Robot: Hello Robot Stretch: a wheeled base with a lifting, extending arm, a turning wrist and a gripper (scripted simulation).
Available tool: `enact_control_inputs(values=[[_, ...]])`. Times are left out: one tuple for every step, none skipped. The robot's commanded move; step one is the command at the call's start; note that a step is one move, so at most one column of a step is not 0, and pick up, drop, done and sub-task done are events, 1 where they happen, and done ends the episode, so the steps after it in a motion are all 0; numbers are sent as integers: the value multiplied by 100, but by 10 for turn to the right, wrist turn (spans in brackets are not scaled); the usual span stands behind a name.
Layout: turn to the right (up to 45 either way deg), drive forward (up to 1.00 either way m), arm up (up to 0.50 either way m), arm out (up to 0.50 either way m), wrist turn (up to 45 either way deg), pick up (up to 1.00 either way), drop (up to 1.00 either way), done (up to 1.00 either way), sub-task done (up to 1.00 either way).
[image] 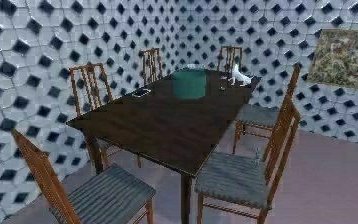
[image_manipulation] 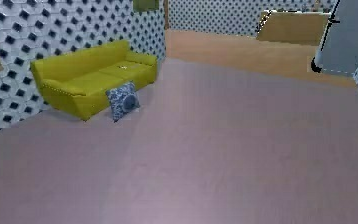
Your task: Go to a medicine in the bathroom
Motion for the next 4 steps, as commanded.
enact_control_inputs(values=[[450, 0, 0, 0, 0, 0, 0, 0, 0], [450, 0, 0, 0, 0, 0, 0, 0, 0], [0, 100, 0, 0, 0, 0, 0, 0, 0], [0, 100, 0, 0, 0, 0, 0, 0, 0]])
